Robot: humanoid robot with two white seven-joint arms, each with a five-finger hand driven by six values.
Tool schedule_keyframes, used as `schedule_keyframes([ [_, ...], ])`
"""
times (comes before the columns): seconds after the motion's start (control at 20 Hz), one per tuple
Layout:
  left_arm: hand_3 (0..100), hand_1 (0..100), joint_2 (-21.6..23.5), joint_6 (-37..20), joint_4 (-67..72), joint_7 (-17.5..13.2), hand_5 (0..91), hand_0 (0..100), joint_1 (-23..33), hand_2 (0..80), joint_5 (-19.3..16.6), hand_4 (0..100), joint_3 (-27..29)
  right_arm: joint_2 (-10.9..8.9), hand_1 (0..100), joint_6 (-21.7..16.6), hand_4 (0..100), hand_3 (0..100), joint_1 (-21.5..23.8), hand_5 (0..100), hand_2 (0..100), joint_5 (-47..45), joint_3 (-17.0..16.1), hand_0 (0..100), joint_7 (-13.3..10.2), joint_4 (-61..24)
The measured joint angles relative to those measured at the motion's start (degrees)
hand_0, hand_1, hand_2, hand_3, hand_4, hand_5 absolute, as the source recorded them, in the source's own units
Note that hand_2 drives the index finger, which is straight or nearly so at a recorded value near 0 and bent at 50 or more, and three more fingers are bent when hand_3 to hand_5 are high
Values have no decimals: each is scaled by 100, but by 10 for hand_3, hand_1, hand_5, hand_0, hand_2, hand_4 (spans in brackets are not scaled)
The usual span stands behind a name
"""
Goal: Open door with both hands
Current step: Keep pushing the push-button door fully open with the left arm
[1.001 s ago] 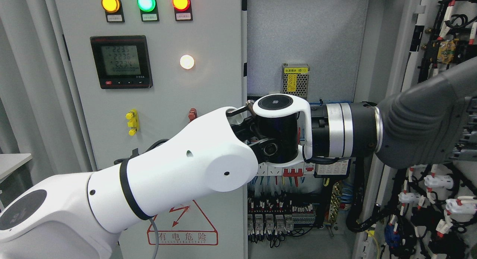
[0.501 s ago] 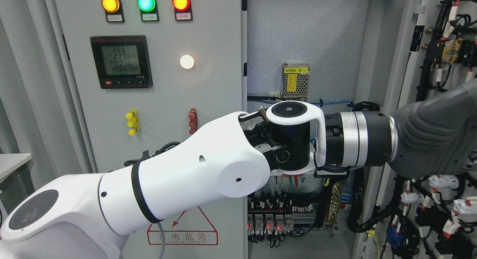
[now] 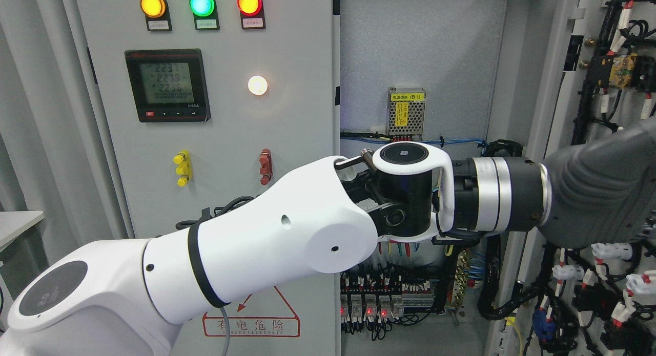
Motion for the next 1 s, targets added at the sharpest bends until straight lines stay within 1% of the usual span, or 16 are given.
schedule_keyframes([
  [0.15, 29, 0, -9, -18, 1, 139, 0, 292, -35, 29, 0, 33, 4, 0, 0, 0, 0, 0, 25, 0, 0, 3, 5, 220, -11, -80],
  [0.5, 29, 0, 246, 22, -101, 220, 0, 292, -67, 29, 0, 34, 65, 0, 0, 1, 0, 0, 49, 0, 0, 9, 10, 220, -19, -183],
  [0.85, 29, 0, 754, 57, -425, 232, 0, 292, 66, 29, -12, 33, 158, 0, 0, 1, 0, 0, 55, 0, 0, 13, 12, 220, 3, -222],
  [1.0, 29, 0, 1025, -72, -651, 234, 0, 292, 252, 29, -178, 33, 179, 0, 0, 1, 0, 0, 56, 0, 0, 13, 12, 219, 6, -232],
])
